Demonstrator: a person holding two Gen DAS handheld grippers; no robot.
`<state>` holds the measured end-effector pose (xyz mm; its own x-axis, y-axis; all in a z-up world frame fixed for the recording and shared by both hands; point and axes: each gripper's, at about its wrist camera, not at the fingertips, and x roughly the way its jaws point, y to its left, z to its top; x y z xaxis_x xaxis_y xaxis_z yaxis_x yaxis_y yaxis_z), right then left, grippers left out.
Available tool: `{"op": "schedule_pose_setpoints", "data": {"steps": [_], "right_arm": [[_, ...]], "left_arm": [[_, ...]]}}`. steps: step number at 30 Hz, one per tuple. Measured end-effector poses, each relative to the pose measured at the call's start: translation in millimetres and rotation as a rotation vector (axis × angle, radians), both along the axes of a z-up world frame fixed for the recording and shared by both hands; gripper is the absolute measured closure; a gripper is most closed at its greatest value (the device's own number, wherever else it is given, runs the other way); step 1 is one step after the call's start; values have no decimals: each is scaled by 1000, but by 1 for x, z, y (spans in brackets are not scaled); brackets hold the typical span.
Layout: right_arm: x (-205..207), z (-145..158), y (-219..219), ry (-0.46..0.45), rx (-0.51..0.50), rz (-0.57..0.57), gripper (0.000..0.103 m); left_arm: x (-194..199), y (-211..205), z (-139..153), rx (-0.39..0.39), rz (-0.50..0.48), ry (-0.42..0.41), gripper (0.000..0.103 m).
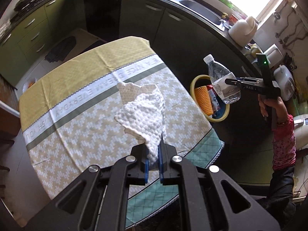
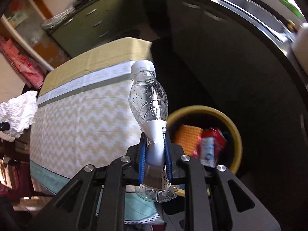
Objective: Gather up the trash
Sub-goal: 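Release the water bottle into the bin with the right gripper while left gripper drops the tissue there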
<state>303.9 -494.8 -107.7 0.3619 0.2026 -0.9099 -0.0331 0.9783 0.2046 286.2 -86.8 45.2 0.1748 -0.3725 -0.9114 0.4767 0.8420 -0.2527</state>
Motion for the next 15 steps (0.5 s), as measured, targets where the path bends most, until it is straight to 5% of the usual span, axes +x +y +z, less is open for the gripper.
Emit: {"op": "schedule_pose_setpoints", "data": {"steps": [6,13,15], "right_arm": [[-21,-54,-101,57,58,-164,85],[-17,-101,-110,111,251,-133,84],[-17,-107,-117,116,234,-155,70]], "left_arm": [[6,-101,-3,11,-141,5,96],[3,-206,-17,24,-278,34,96],[3,-230,-24,28,-306,48,96]]}}
